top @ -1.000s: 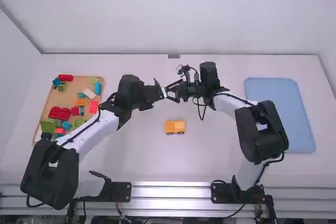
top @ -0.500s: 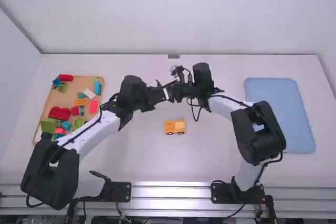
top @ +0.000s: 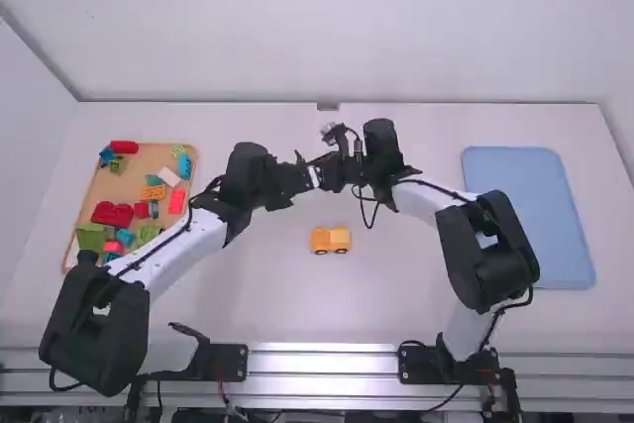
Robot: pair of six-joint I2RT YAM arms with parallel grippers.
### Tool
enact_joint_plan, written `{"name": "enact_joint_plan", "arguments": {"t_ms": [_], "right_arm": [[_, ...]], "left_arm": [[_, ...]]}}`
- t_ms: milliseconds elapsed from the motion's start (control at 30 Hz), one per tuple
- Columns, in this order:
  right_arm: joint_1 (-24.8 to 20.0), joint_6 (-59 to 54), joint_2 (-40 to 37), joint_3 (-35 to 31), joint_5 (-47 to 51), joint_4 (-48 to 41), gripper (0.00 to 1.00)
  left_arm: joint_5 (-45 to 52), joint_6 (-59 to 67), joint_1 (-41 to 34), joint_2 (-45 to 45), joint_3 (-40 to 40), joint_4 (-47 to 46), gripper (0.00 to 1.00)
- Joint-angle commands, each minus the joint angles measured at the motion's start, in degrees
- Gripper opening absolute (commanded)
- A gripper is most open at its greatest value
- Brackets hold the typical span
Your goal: Assemble lego blocks to make yellow taxi
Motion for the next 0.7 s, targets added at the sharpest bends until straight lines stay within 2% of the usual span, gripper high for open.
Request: {"name": "enact_joint_plan", "arguments": {"t_ms": [0, 33, 67, 100, 200, 333, 367, 467, 500, 667], "right_arm": [[-0.59, -1.05, 0.39, 1.73, -1.33, 0.24, 0.12], [-1.03, -1.25, 0.39, 1.73, -1.79, 0.26, 0.11], [-1.16, -1.49, 0.39, 1.73, -2.05, 0.26, 0.1], [-1.4, -2.03, 0.39, 1.73, -2.84, 0.22, 0.1], [-2.75, -6.01, 0.39, 1.73, -7.56, 0.15, 0.09], [-4.59, -12.76, 0.39, 1.86, -11.19, -2.19, 0.09], [-5.01, -15.21, 0.39, 2.14, -11.26, -3.78, 0.08], [-5.66, -25.68, 0.39, 3.91, -10.67, -12.39, 0.06], [-5.66, -26.25, 0.39, 4.02, -10.67, -12.87, 0.06], [-5.53, -42.49, 0.35, 8.52, -8.55, -27.89, 0.06]], "left_arm": [[0.61, -0.15, -0.07, 0.24, -0.09, -0.44, 0.43], [0.59, -0.2, -0.07, 0.24, -0.11, -0.72, 0.58], [0.59, -0.31, -0.07, 0.24, -0.11, -0.81, 0.63], [0.59, -0.61, -0.07, 0.24, -0.09, -0.87, 0.98], [0.63, -1.66, -0.04, 0.17, 0.68, -3.21, 0.99], [3.48, -3.82, 0.28, 0.17, 6.23, -13.81, 0.99], [6.71, -3.67, 0.92, 0.17, 8.7, -18.4, 0.99], [17.77, -3.52, 3.54, 0.17, 15.3, -28.94, 0.99], [18.14, -3.54, 3.72, 0.17, 15.61, -29.33, 0.99], [27.17, -0.24, 5.7, 0.72, 20.57, -39.41, 0.99]]}}
